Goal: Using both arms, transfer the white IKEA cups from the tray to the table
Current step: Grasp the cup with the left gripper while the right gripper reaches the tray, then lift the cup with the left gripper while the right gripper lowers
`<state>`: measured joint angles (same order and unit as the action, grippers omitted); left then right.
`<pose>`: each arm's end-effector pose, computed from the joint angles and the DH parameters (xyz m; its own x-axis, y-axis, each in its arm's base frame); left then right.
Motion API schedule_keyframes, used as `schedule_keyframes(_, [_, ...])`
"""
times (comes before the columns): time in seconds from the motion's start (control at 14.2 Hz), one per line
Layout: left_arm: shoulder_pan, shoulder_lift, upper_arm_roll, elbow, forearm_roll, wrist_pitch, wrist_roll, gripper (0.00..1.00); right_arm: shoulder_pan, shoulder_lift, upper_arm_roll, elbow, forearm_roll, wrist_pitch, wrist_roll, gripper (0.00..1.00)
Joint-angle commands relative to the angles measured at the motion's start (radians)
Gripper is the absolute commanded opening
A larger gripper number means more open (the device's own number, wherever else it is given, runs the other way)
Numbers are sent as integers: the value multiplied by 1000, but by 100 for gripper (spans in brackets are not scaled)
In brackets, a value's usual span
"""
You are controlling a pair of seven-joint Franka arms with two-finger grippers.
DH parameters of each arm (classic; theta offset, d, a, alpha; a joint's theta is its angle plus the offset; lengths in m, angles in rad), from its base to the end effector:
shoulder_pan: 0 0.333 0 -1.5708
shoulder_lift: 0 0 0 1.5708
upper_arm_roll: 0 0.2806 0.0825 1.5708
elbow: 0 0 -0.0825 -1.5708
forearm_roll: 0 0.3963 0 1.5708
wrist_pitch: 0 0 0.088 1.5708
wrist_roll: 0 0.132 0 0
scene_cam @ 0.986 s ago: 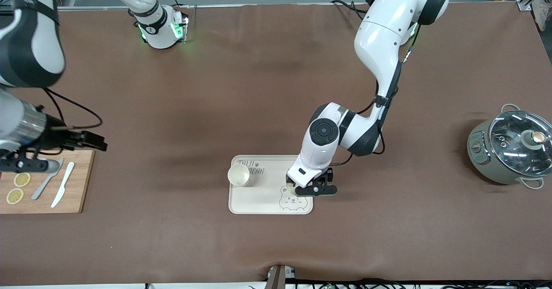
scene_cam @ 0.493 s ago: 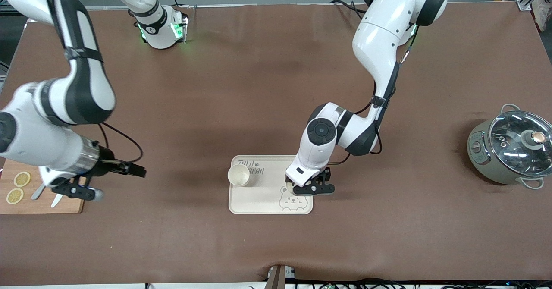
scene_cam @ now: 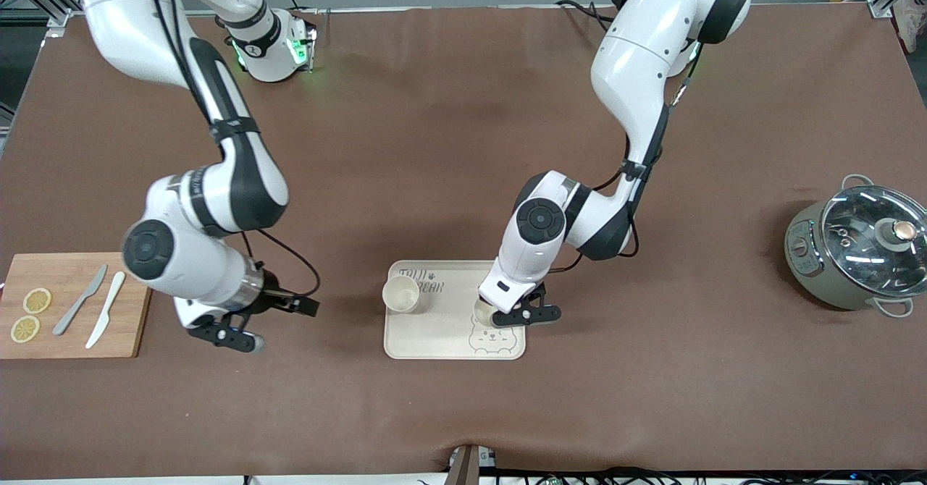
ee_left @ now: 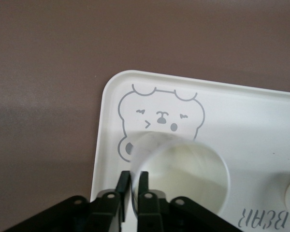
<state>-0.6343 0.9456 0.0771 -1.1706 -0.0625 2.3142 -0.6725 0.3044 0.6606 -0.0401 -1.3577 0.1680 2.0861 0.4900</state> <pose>0.6440 -0.4220 0.1845 0.9792 0.1225 0.1614 0.1043 -0.9876 0.1171 0.6977 0.2063 0.2820 0.9571 -0.2899 -0.0032 -0.2874 -0.9473 -0.1417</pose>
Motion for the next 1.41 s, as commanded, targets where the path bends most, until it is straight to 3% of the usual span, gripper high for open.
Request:
schedule_keyframes(0.0, [2, 1, -2, 9, -20, -3, -7, 0, 48, 85, -11, 100, 7, 12, 91, 100])
schedule_keyframes(0.28, [5, -34, -2, 5, -14, -63, -7, 0, 110, 157, -17, 147, -5, 61, 203, 100])
schedule_keyframes(0.56, [94, -192, -10, -21, -25, -388, 120, 0, 151, 180, -14, 129, -54, 75, 236, 100])
schedule_keyframes(0.77, [195, -350, -8, -165, -27, -447, 317, 0, 170, 180, -14, 91, -71, 83, 236, 100])
schedule_keyframes(1.13, [353, -576, -7, -455, -13, -428, 612, 0, 191, 186, -14, 62, -84, 101, 228, 100])
schedule_keyframes(1.27, [370, -611, -5, -571, -8, -331, 684, 0, 193, 186, -14, 60, -88, 97, 213, 86])
schedule_keyframes(1.34, [387, -628, -5, -634, -5, -262, 709, 0, 193, 186, -14, 60, -90, 92, 209, 84])
